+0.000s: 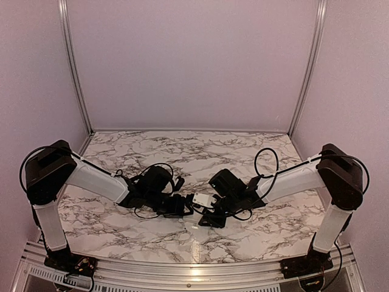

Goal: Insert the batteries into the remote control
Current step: Press the battery cover on the remote control.

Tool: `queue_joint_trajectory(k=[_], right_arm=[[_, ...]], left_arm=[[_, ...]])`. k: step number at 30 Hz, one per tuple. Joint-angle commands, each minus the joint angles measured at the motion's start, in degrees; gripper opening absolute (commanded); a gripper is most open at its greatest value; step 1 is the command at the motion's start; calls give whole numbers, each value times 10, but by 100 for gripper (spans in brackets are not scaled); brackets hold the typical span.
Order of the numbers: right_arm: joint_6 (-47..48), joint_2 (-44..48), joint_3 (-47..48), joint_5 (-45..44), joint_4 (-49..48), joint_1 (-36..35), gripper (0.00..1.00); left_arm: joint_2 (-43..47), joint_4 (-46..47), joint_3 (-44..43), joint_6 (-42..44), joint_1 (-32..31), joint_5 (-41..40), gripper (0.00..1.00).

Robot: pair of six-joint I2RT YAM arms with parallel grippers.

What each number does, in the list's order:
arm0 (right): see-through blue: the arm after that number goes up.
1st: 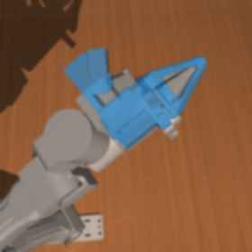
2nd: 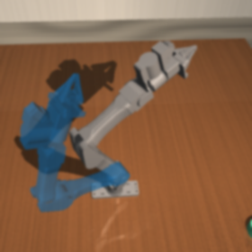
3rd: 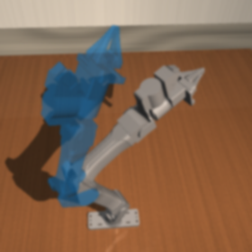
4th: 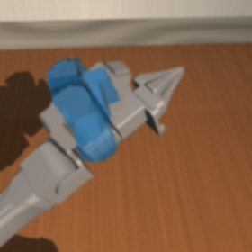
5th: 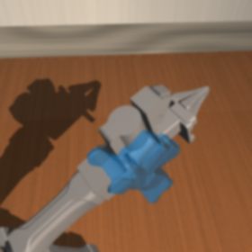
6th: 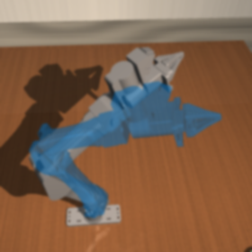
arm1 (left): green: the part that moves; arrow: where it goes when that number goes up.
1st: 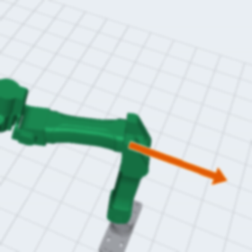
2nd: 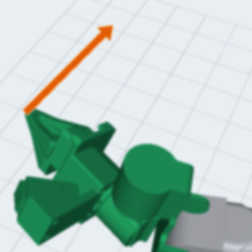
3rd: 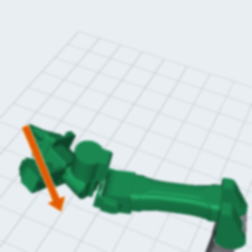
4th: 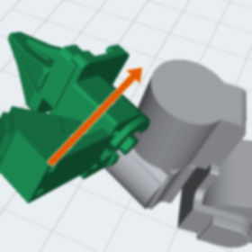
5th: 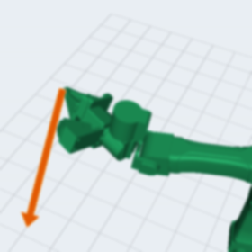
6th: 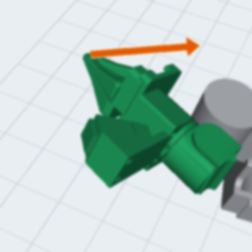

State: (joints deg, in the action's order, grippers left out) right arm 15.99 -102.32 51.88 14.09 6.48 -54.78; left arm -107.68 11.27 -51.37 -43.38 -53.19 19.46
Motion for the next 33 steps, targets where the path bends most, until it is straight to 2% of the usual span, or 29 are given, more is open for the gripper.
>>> queue_joint_trajectory(k=[1, 5, 9, 13, 16, 17, 20, 22, 26, 33], right_arm=[[4, -21, -18, -5, -8, -10, 4], [-2, -18, -25, -8, -17, -10, 1], [-5, -13, -41, -12, -32, -10, 0], [-10, -1, -57, -17, -58, -10, 0], [-9, 4, -60, -22, -60, -10, 0], [-8, 5, -60, -23, -60, -10, 0], [-6, 13, -59, -28, -60, -10, 0], [-6, 26, -62, -30, -70, -10, 0], [-1, 54, -75, -29, -102, -10, 0], [11, 75, -68, -15, -103, -15, 0]], left_arm=[[-74, -119, -5, 25, -24, -27, 42], [-83, -157, -11, 37, -26, -48, 37], [-85, -173, -2, 41, -27, -57, 24], [-68, -156, 14, 38, -25, -47, 13], [-28, -125, 34, 28, -17, -45, 12], [-14, -120, 40, 27, -13, -45, 16], [35, -74, 67, 18, 2, -31, 48], [62, -35, 88, 13, 5, -12, 63], [86, 34, 122, 7, 5, 26, 72], [64, 79, 113, -14, 5, 42, 74]])
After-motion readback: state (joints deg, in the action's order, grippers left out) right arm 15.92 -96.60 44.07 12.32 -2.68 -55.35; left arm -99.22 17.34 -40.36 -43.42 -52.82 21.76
